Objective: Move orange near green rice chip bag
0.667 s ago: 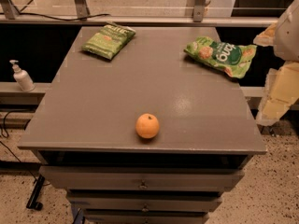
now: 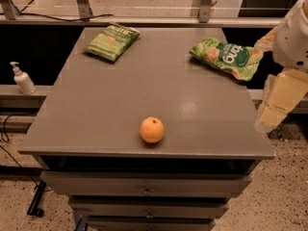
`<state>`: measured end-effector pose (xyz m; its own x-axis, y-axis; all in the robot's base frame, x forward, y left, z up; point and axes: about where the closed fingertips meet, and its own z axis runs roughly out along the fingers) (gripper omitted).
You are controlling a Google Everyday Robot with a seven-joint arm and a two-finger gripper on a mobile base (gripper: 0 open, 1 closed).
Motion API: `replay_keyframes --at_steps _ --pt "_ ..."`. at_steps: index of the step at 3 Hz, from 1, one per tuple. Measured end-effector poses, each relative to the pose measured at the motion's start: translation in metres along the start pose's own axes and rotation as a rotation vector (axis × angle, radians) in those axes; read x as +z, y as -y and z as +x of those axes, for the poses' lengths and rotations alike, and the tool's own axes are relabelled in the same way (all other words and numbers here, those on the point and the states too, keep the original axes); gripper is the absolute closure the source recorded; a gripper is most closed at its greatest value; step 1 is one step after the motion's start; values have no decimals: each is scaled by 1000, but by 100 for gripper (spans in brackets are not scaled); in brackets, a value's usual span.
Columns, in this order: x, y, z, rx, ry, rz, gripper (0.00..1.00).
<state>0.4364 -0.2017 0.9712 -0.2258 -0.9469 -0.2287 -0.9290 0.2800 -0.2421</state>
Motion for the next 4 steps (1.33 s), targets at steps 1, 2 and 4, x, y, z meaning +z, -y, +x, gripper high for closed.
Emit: replay_keyframes --at_steps 1,2,4 --pt "24 -18 -35 26 57 -23 0" --pt "60 -45 -87 21 159 -67 0" --pt "140 -72 -163 11 381 -146 0"
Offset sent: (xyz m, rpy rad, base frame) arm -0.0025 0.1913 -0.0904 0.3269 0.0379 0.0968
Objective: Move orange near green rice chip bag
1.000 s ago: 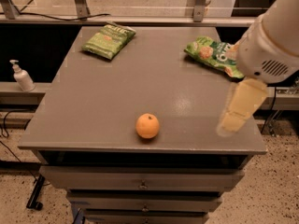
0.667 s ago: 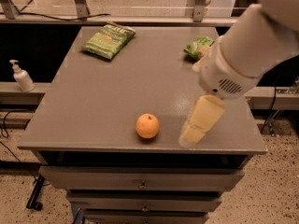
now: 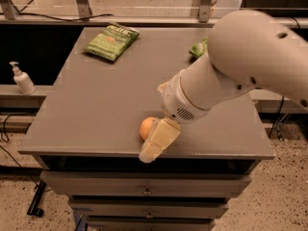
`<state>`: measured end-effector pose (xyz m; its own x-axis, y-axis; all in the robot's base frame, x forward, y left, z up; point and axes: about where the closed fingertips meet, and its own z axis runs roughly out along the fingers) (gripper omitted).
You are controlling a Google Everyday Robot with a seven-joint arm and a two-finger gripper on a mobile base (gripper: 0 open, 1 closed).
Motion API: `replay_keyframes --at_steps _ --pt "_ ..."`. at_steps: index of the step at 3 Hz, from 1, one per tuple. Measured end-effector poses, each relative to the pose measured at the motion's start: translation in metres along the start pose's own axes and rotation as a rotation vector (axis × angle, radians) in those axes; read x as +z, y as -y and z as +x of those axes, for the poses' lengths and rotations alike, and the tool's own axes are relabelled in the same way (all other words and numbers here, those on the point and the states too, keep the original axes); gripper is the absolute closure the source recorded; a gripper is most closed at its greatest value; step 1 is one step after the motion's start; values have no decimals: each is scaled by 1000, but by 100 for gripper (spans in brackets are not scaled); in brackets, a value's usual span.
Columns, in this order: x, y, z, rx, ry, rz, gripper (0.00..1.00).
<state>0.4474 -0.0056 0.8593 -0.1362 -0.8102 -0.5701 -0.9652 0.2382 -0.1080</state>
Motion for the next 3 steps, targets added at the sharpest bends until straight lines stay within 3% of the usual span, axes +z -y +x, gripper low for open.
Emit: replay_keyframes --at_steps 1,3 --pt "24 0 -2 18 49 -16 18" --pt "21 -1 5 85 53 -20 64"
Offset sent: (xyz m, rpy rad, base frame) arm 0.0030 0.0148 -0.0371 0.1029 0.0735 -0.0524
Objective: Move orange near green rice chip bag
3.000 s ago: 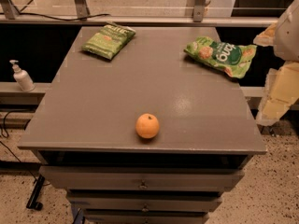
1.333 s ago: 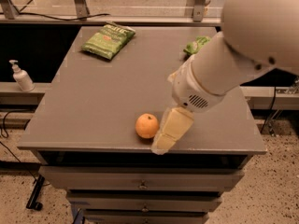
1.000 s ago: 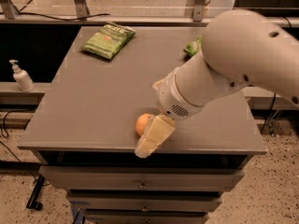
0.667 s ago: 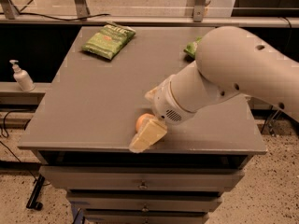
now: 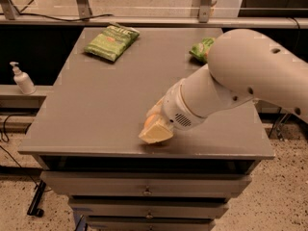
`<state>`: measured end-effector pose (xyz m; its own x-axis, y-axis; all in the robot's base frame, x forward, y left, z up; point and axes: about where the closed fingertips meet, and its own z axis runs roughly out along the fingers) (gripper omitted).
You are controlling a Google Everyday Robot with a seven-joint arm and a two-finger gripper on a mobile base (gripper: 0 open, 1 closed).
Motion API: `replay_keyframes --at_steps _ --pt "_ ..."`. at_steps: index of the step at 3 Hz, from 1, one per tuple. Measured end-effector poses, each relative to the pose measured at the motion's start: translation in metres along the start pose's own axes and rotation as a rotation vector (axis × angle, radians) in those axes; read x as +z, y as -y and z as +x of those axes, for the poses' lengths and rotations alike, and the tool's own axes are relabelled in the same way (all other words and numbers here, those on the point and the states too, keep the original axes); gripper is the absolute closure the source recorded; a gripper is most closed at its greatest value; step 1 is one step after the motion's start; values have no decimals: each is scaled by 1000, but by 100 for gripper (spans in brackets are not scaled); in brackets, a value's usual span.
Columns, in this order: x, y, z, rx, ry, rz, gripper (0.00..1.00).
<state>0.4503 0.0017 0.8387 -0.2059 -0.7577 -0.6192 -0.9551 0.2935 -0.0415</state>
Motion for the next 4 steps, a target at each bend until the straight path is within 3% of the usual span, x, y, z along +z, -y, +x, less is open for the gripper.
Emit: replay_keyframes --at_steps 1,2,4 --pt "-24 12 -11 2 -20 27 88" --pt "-67 38 -37 -13 -32 106 100" --pt "-78 42 -49 -28 -17 128 100"
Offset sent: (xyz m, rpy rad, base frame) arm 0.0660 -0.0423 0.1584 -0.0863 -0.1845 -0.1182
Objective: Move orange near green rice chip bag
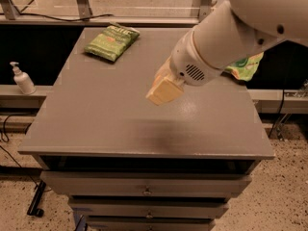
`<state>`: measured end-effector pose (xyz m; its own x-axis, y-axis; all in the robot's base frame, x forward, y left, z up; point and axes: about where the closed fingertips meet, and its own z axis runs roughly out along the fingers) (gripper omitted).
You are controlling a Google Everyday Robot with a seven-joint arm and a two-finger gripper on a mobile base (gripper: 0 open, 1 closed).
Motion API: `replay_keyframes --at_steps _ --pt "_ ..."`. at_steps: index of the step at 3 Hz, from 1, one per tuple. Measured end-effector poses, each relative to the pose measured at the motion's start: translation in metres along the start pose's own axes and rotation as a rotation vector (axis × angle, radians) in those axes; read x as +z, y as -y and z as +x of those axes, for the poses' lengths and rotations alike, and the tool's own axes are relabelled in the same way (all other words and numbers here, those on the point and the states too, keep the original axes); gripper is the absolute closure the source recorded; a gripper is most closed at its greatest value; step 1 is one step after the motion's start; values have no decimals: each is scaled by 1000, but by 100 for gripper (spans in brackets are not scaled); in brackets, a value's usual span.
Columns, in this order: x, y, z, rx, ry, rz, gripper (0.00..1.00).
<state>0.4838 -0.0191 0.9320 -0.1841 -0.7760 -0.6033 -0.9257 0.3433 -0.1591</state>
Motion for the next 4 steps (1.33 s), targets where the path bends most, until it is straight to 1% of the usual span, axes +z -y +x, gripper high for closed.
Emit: replay_keyframes --at_steps 1,2,3,4 --pt "-3 29 -19 -114 17 36 100" --pt "18 84 -32 -281 -16 22 100" --pt "68 130 -18 -389 -107 -98 100" --pt "81 181 13 -400 -165 -129 100"
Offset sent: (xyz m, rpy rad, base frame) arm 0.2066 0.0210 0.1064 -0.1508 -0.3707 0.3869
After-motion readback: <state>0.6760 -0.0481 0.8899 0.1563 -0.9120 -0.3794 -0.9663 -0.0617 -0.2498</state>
